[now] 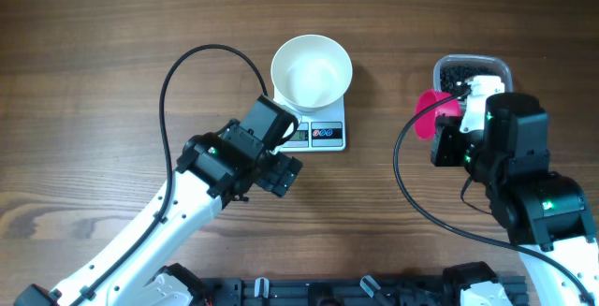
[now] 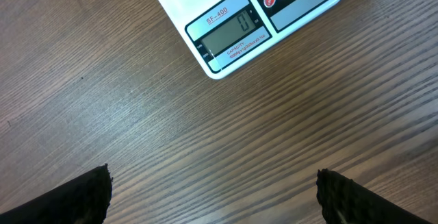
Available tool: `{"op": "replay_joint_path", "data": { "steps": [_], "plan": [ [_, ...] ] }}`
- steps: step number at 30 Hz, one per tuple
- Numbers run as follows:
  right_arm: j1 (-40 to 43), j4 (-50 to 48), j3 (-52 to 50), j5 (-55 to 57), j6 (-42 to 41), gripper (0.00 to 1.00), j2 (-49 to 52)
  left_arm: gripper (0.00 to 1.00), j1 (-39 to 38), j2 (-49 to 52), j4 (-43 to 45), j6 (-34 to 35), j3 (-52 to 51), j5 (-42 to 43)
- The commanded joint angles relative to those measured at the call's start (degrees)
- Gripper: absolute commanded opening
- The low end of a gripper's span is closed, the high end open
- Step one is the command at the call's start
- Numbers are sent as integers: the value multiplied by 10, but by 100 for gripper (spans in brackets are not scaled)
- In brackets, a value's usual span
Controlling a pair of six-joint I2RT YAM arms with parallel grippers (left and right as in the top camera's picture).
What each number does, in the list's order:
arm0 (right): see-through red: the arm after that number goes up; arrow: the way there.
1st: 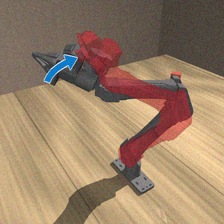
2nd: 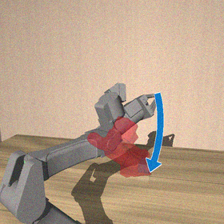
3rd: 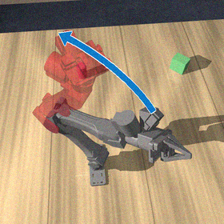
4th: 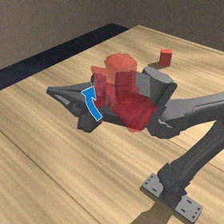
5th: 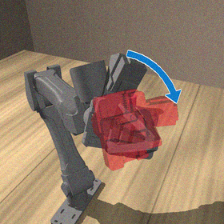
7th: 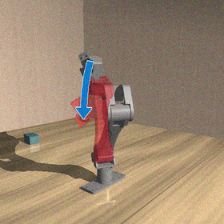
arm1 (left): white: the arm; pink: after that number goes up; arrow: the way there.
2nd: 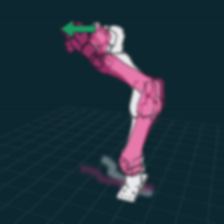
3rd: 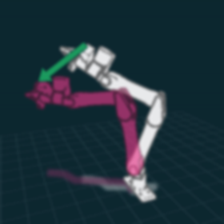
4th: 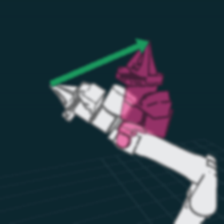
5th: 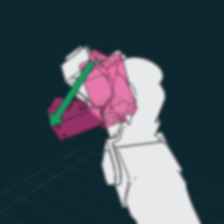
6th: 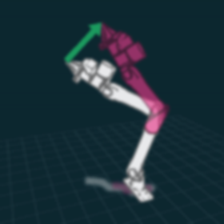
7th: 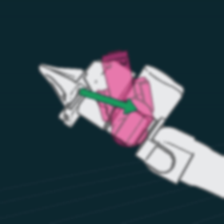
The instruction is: Scoop item into bowl and weigh 150g on scale
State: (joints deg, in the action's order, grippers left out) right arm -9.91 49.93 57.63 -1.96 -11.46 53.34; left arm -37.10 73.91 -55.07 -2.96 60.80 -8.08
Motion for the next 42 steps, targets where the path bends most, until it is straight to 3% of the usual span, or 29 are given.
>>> {"op": "replay_joint_path", "data": {
  "steps": [1,15,21,36,39,42],
  "plan": [
    [2,2,13,-9,-5,4,-7,100,3,-9,1,-11,-3,1],
    [2,-57,47,14,-4,4,24,100,3,-9,1,-11,-3,1],
    [2,-92,47,17,40,4,56,100,3,-9,1,-11,-3,1],
    [2,-72,47,36,40,4,56,100,3,-9,46,-17,-3,2],
    [2,-65,47,36,40,4,56,100,6,-10,83,-9,-3,12],
    [2,-62,47,36,40,4,56,100,42,-23,92,-14,2,102]
  ]
}}
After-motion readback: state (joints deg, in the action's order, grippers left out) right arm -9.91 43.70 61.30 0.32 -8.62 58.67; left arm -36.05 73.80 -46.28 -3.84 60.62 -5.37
